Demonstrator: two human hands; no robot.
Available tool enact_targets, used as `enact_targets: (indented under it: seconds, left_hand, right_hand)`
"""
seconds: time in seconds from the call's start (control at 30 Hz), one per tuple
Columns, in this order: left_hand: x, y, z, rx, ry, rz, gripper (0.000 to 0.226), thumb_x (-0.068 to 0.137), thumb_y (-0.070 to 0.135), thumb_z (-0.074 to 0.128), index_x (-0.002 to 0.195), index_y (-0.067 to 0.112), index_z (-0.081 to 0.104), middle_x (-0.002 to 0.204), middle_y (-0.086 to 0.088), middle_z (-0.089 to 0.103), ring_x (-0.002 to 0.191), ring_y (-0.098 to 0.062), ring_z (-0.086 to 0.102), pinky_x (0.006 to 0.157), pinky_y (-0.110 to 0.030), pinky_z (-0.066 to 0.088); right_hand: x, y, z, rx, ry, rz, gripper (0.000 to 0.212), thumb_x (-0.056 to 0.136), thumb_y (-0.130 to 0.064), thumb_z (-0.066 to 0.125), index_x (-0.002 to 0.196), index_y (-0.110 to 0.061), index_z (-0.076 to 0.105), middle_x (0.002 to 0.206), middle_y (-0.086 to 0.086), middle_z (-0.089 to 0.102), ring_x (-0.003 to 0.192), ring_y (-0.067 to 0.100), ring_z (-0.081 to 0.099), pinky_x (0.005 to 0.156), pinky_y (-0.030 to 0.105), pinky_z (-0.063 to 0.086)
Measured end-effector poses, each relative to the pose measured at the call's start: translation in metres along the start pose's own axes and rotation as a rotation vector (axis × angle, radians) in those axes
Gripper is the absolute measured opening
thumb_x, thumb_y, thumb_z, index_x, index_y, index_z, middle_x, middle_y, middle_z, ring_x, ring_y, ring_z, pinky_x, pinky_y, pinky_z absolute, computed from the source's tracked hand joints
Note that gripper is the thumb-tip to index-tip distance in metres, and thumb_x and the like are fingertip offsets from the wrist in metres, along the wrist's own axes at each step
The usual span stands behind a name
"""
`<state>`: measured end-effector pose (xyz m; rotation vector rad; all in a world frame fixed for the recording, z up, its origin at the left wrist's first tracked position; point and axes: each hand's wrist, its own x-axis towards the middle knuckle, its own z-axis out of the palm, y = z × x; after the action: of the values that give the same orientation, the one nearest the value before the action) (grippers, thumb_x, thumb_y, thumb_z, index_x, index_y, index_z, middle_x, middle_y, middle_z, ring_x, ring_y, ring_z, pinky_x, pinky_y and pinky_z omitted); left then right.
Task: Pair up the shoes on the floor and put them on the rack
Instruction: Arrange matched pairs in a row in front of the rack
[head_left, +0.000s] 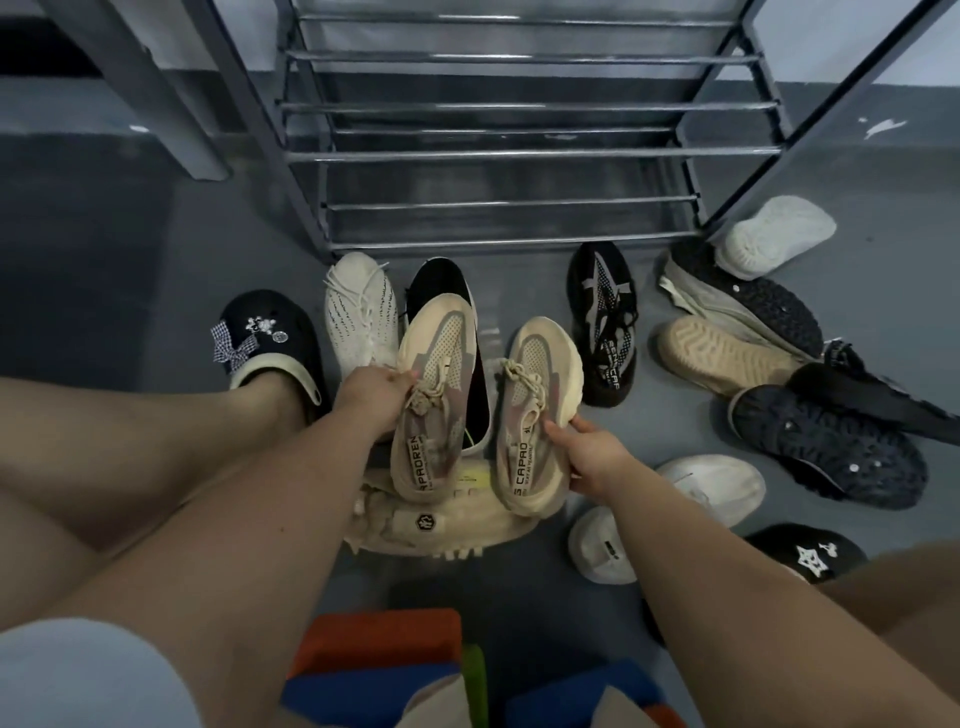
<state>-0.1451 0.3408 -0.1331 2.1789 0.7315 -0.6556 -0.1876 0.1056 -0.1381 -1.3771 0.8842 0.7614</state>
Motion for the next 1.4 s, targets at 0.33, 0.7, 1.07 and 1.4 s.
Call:
enact_targets:
  seconds: [0.33,0.7,1.07,1.4]
  left_hand:
    - [-0.037,-0.026,-0.013,-0.007,-0.263,-0.282,0.055,0.084,0.042,0.066,0.121,0.002,0.055,0.110,-0.014,0.063,0.098,-0.028,0.062,0.082,-0.036,0.051]
    - [-0.039,-0.061,0.044,-0.554,-0.221,-0.406,0.068,0.057,0.030,0.087,0.114,0.005,0.062,0.107,-0.012,0.069,0.097,-0.030,0.065,0.090,-0.045,0.052]
    - [-0.069,-0.028,0.039,-0.824,-0.410,-0.439,0.032,0.091,0.005,0.056,0.122,-0.003,0.055,0.104,-0.013,0.065,0.108,-0.027,0.059,0.089,-0.039,0.049]
    - [-0.082,0.042,0.012,-0.758,-0.510,-0.179,0.013,0.093,0.010,0.054,0.103,0.003,0.059,0.096,-0.011,0.066,0.083,-0.020,0.064,0.059,-0.029,0.057]
  right_hand:
    - [-0.009,0.020,0.001,-0.153,-0.028,0.052,0.049,0.086,-0.020,0.069,0.131,-0.011,0.050,0.102,0.004,0.063,0.074,0.015,0.059,0.056,0.026,0.046]
    - [-0.007,0.043,0.008,-0.131,-0.013,-0.011,0.085,0.066,0.002,0.082,0.135,-0.013,0.035,0.127,0.010,0.058,0.110,0.029,0.059,0.079,0.043,0.054]
    - [-0.030,0.020,0.007,0.052,-0.139,0.114,0.028,0.083,-0.011,0.071,0.106,-0.011,0.056,0.089,0.003,0.066,0.077,0.015,0.062,0.062,0.025,0.047]
    - [-0.076,-0.032,-0.033,0.296,-0.167,-0.016,0.021,0.089,-0.008,0.062,0.104,-0.021,0.058,0.085,-0.001,0.066,0.063,0.008,0.065,0.042,0.016,0.046]
